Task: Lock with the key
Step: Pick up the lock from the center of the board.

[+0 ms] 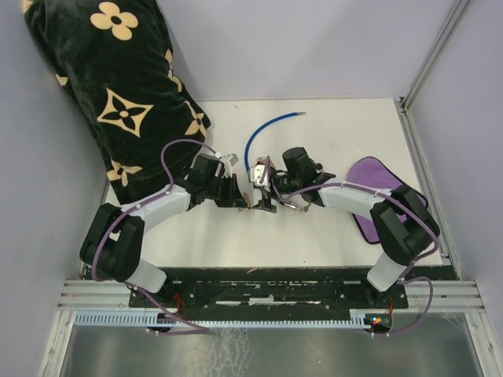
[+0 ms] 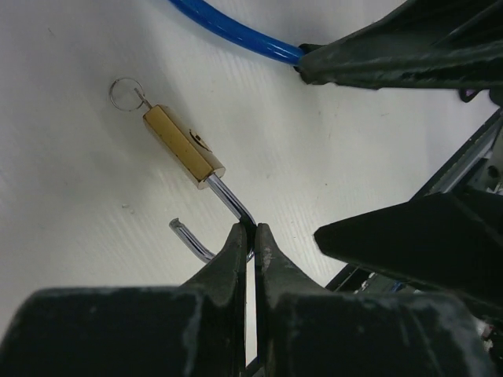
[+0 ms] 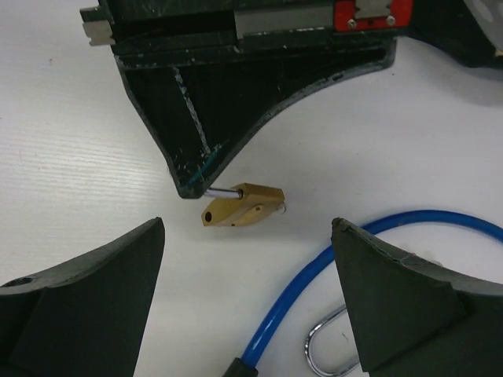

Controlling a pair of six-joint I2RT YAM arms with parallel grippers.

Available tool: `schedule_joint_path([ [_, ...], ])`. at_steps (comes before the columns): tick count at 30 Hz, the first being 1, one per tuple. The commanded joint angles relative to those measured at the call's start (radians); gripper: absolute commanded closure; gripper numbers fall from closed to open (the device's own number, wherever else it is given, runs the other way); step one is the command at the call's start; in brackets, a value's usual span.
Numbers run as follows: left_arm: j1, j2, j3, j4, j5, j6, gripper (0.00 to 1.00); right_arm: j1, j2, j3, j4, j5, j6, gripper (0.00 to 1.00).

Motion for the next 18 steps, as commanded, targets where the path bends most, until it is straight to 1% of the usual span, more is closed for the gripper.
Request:
schedule_joint_path([
  [1,-0.005,-0.044,-0.02,0.128,0.087,-0.09,0.97,0.038,0.017,-0.006,0.101,0.087,0.095,0.06],
  [4,-0.005,-0.047,-0.027,0.151,0.098,-0.101,0.97,0.039,-0.006,-0.024,0.07,0.069,0.083,0.06],
  [6,-0.005,-0.048,-0.022,0.141,0.1,-0.086,0.97,0.029,-0.039,-0.02,0.006,0.034,0.046,0.05],
  [9,-0.005,-0.05,-0.008,0.125,0.1,-0.074,0.97,-0.023,-0.069,0.018,-0.109,-0.045,0.052,0.07],
  [11,-0.005,-0.056,-0.009,0.144,0.11,-0.096,0.97,-0.056,-0.094,0.011,-0.131,-0.056,0.081,0.09],
  [15,-0.005,-0.073,-0.033,0.256,0.148,-0.193,0.97,-0.077,-0.154,-0.088,-0.057,-0.027,0.118,0.09],
  [18,-0.005,-0.08,-0.061,0.362,0.156,-0.29,0.97,-0.076,-0.144,-0.144,0.037,-0.04,0.183,0.09],
])
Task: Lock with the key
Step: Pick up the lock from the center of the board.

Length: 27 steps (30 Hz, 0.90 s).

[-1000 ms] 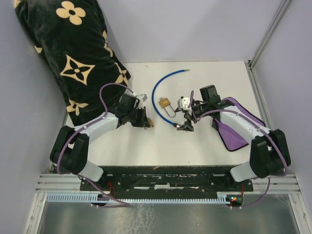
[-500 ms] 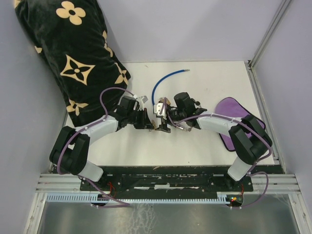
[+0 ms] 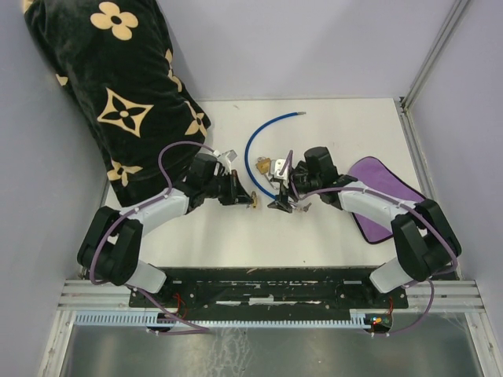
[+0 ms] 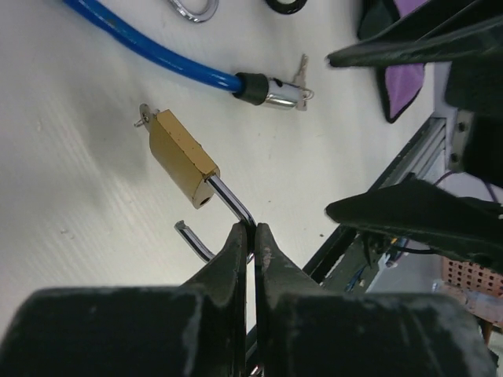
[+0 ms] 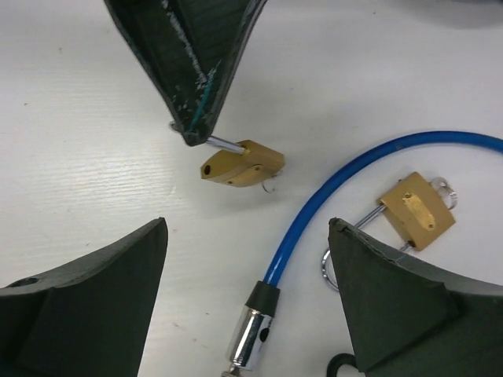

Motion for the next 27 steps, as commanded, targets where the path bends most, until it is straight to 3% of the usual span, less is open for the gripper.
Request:
schedule_joint_path([
  [1,-0.005,-0.062,-0.031,0.26,0.069,-0.189,0.97,0.011,-0.005,-0.071,0.127,-0.033,0.096,0.09],
  [5,-0.005,-0.06,-0.082,0.407,0.092,-0.297,0.97,0.01,0.018,-0.067,0.144,-0.025,0.031,0.08],
  [10,-0.006,-0.045,-0.043,0.322,0.215,-0.2,0.97,-0.085,0.002,-0.055,0.098,-0.204,-0.04,0.06],
  [15,-0.01,-0.041,0.022,0.163,0.286,-0.015,0.97,-0.13,-0.007,0.018,-0.254,-0.308,-0.368,0.06],
  [20,-0.043,-0.026,0.096,0.023,0.299,0.155,0.97,-0.135,0.001,0.038,-0.263,-0.353,-0.348,0.07],
  [27,-0.089,-0.004,0.161,-0.041,0.358,0.301,0.97,-0.134,-0.01,0.026,-0.22,-0.374,-0.311,0.07],
])
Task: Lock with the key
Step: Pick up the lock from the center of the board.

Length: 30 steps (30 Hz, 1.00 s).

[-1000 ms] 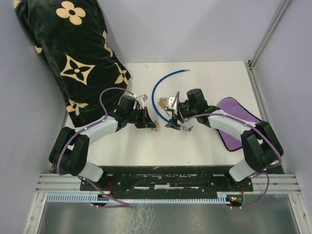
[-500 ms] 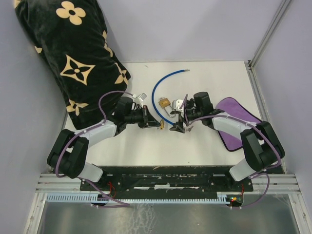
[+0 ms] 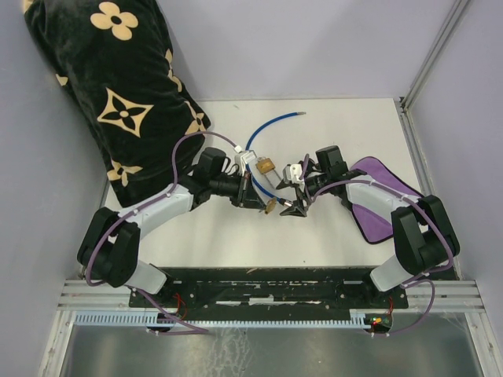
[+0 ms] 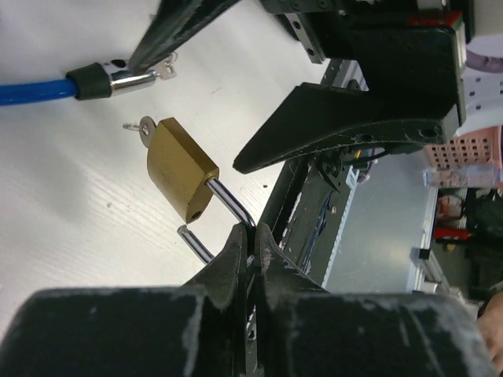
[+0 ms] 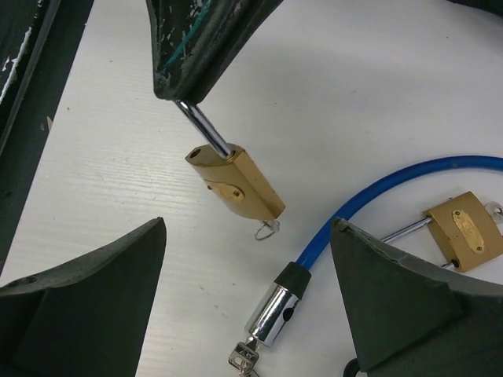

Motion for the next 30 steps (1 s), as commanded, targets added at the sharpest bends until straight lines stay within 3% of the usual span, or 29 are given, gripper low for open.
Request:
schedule_joint_path([
  [1,-0.028,0.021,0.09,-0.034,0.107,0.16,0.97,0.003,-0.033,0.023,0.017,-0.069,-0.01,0.08],
  [6,-0.065,0.058,0.156,-0.111,0.14,0.237,0.97,0.015,-0.042,0.018,-0.038,-0.071,-0.091,0.1],
  [12,-0.084,0.081,0.203,-0.168,0.168,0.292,0.97,0.035,-0.027,0.075,-0.295,-0.09,-0.322,0.2],
  [22,-0.094,0.078,0.214,-0.169,0.163,0.303,0.97,0.085,0.018,0.079,-0.322,-0.111,-0.332,0.32],
  [30,-0.093,0.072,0.173,-0.121,0.158,0.288,0.97,0.087,0.071,0.083,-0.267,-0.116,-0.264,0.8],
])
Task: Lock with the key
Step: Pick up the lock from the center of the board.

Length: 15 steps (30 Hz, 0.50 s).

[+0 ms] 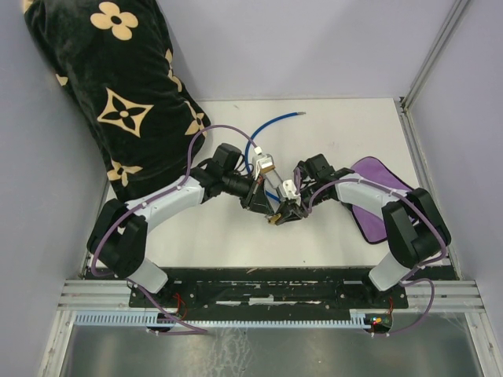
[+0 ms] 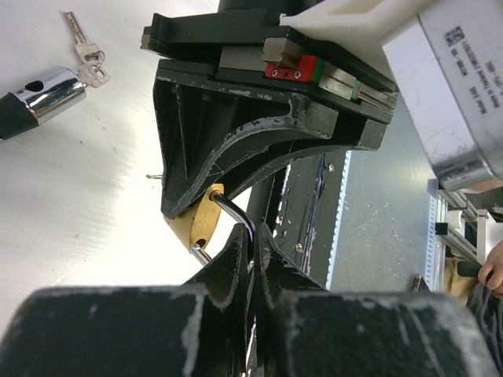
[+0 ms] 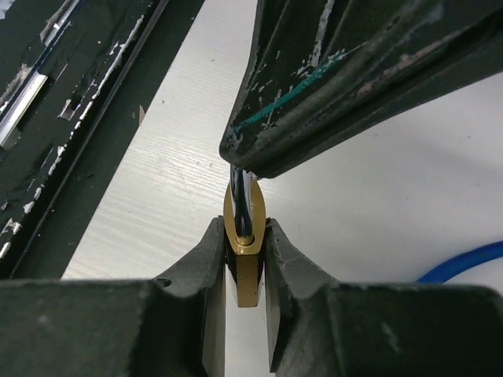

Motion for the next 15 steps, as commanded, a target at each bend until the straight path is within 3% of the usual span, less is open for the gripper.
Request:
schedule_joint_path([
  [1,-0.003,-0.021,0.008,0.077,0.054,0.028,0.97,0.001,0.007,0.041,0.019,-0.029,0.02,0.85],
  [4,-0.002,-0.049,-0.004,0.114,0.011,0.008,0.97,-0.003,-0.003,0.048,0.009,-0.024,0.022,0.97],
  [7,-0.001,-0.118,-0.039,0.202,-0.092,-0.045,0.88,-0.016,-0.022,0.064,-0.039,-0.036,0.008,0.98],
  [10,0.001,-0.246,-0.123,0.334,-0.228,-0.098,0.61,-0.03,-0.041,0.104,-0.128,-0.024,0.004,0.98],
  [15,0.002,-0.548,-0.351,0.648,-0.428,-0.174,0.25,-0.036,-0.063,0.181,-0.276,0.038,0.015,0.98],
])
